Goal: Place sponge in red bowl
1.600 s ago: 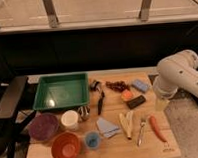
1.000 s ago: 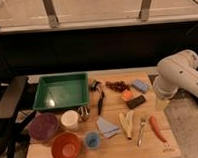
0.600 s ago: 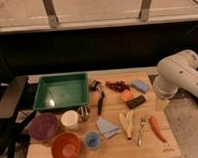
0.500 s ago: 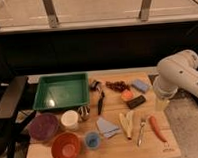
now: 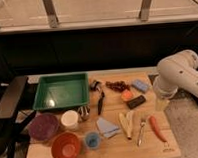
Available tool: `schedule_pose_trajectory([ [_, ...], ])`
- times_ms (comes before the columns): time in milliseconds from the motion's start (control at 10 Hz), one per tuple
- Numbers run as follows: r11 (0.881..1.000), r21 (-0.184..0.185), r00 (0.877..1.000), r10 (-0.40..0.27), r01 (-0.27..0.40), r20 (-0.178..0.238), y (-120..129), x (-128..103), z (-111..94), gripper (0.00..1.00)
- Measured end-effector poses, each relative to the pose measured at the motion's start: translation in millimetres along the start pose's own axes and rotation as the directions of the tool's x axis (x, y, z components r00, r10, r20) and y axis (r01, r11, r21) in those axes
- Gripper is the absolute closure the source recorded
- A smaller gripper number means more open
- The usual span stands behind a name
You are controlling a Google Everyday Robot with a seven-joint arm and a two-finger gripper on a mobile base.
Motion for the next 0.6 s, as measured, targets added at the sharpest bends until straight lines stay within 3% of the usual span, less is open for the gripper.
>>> schedule_pose_trajectory([
  [400,1.0,0.002,1.0,0.001,-0.001,0.0,0.4,0.5,-0.3,0.35],
  [600,0.998,0.049,0.999,-0.03,0.03,0.01,0.2,7.0,-7.5,0.35],
])
